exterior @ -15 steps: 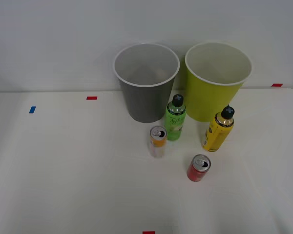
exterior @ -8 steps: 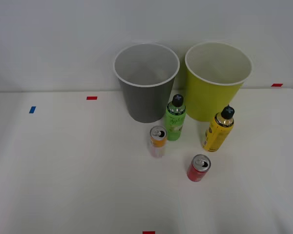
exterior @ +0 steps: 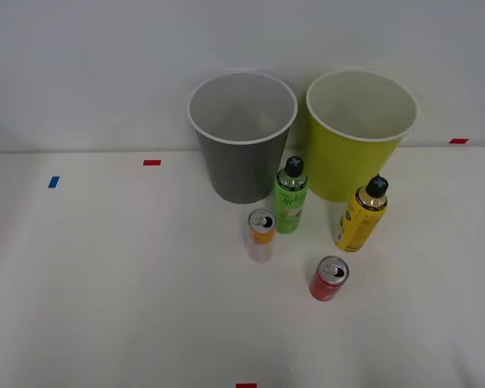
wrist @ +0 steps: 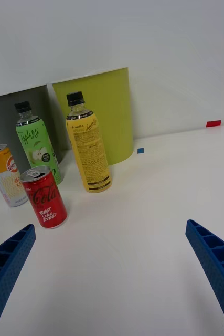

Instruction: Put cans in the gray bin, plastic bottles in the light green bin

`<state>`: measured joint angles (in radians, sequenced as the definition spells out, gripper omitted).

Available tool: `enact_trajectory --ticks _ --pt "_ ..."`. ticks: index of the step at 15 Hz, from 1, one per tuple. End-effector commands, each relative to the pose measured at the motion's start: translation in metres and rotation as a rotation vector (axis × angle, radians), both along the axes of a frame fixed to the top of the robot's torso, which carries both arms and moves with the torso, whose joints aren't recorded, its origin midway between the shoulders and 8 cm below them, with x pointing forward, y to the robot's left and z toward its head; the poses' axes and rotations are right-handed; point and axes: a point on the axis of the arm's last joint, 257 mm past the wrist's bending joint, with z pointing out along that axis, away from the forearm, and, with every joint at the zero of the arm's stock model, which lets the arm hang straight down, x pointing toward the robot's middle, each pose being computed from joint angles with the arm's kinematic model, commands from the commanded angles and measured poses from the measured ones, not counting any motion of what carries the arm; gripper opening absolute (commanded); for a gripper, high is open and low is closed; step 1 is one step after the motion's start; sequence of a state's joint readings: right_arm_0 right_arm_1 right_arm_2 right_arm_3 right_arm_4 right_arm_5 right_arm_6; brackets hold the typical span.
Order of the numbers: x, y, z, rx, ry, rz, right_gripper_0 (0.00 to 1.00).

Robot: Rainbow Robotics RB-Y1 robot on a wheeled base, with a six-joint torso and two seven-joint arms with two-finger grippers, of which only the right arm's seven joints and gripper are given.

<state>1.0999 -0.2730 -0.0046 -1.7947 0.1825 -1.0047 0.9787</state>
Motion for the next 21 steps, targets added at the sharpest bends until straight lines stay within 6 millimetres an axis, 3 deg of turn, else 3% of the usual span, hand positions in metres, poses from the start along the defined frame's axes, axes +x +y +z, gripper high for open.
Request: enact_trajectory --ticks 1,21 --pt "0.0 0.0 0.0 0.0 0.0 0.0 1.0" --pt "0.0 0.0 0.0 0.0 0.0 0.0 1.0"
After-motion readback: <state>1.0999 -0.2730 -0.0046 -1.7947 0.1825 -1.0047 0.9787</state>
